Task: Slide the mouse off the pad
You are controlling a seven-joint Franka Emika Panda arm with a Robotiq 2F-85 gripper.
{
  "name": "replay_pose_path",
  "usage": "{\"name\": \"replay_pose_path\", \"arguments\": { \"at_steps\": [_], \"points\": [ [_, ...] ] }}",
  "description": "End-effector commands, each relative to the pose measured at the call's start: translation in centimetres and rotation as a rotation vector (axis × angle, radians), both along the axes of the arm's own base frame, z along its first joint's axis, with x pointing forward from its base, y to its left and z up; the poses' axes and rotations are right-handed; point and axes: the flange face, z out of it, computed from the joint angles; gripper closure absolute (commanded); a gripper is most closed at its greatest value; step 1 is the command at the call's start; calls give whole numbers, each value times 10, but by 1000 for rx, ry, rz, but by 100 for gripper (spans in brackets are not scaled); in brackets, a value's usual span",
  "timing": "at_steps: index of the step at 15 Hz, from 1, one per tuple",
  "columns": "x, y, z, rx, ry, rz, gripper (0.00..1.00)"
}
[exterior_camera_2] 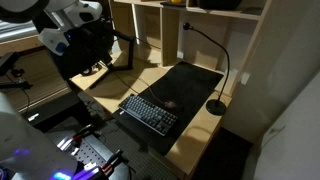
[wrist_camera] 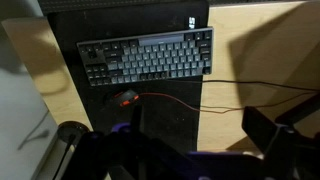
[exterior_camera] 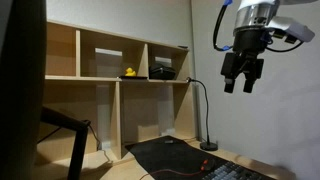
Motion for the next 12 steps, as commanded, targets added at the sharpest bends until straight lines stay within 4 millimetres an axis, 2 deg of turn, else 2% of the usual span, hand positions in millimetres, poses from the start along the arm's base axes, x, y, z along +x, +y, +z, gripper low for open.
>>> {"name": "replay_pose_path", "arguments": {
  "at_steps": [1, 6, 7, 8, 10, 11, 12],
  "points": [
    [-1, 0, -7, 1, 17, 0, 0],
    [5, -1, 8, -2, -60, -135, 0],
    [28, -6, 67, 13, -88, -202, 0],
    [35, -13, 74, 25, -110, -253, 0],
    [49, -26, 117, 36, -156, -368, 0],
    [22, -13, 89, 47, -170, -277, 0],
    [27, -17, 103, 49, -185, -294, 0]
  ]
}}
